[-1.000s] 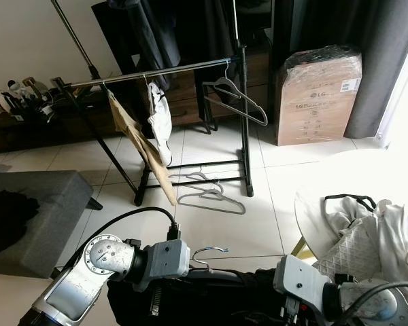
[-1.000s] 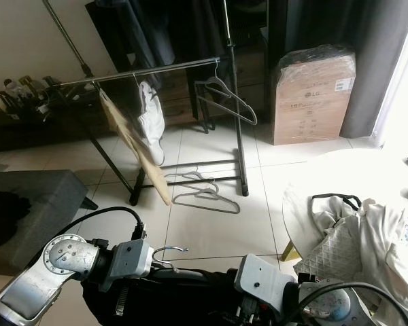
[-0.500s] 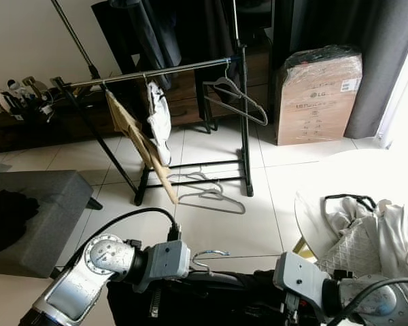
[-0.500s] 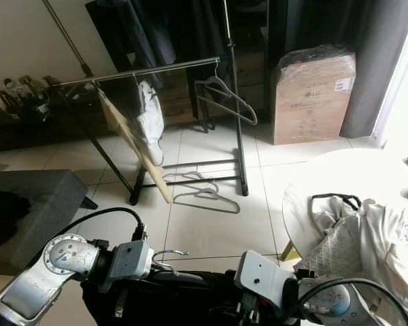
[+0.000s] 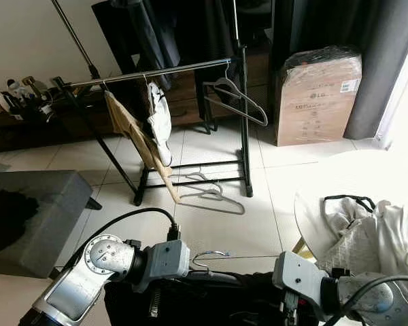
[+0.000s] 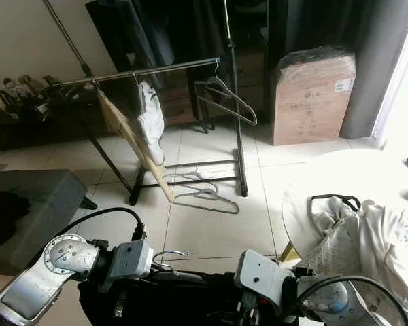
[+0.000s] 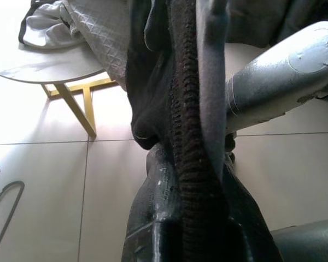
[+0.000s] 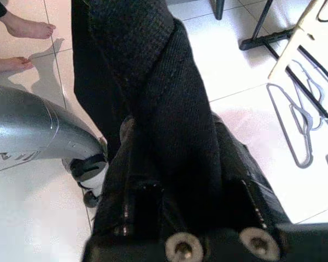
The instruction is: Hang hanger
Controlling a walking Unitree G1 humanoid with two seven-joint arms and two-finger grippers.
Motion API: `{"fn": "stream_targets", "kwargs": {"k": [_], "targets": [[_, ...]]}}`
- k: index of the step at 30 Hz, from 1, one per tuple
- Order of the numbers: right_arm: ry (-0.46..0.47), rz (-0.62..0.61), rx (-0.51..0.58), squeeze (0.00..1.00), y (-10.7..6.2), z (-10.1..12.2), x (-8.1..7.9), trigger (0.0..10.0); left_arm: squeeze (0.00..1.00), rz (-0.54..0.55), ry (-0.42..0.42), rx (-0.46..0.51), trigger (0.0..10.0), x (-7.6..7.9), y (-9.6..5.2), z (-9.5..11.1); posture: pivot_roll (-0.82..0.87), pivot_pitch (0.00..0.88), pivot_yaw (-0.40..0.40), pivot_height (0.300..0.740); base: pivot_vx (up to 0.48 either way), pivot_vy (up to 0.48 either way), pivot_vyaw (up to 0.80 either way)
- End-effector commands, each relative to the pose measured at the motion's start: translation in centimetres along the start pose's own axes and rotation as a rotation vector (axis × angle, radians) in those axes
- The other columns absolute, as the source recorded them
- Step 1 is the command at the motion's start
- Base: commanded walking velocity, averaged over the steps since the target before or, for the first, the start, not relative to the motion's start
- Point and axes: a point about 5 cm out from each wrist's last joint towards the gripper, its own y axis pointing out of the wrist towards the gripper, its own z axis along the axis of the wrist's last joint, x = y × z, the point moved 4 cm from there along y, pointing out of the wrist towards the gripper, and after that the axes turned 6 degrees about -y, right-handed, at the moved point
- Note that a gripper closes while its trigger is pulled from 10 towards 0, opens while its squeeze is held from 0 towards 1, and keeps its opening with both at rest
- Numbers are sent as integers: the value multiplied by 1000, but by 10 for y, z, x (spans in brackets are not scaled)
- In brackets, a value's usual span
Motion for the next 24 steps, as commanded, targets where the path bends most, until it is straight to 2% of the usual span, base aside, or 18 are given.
{"fn": "stream_targets", "kwargs": {"k": [1, 3, 6, 10, 14, 19, 24], "targets": [[-7, 53, 19, 0, 8, 3, -10, 0, 1000, 1, 20, 66, 10000, -3, -7, 17, -214, 88, 159, 740, 0, 0, 0], [-7, 56, 17, 0, 9, 2, -11, 0, 1000, -21, -11, 75, 10000, -1, -8, 18, -213, 84, 158, 740, 0, 0, 0], [-7, 58, 17, 0, 9, 2, -12, 0, 1000, -24, -11, 75, 10000, -1, -11, 18, -212, 83, 158, 740, 0, 0, 0], [-4, 63, 9, 0, 12, -1, -13, 0, 1000, -22, -40, 63, 10000, -3, -26, 17, -207, 74, 156, 740, 0, 0, 0], [-4, 66, 8, 0, 14, -2, -13, 0, 1000, -24, -53, 35, 10000, -4, -34, 13, -205, 69, 157, 740, 0, 0, 0], [-4, 70, 10, 0, 14, -1, -13, 0, 1000, -12, -54, 20, 10000, -6, -38, 10, -203, 70, 157, 740, 0, 0, 0], [-5, 79, 8, 0, 14, -2, -14, 0, 1000, 49, -25, 22, 10000, -16, -42, 11, -204, 77, 157, 740, 0, 0, 0]]}}
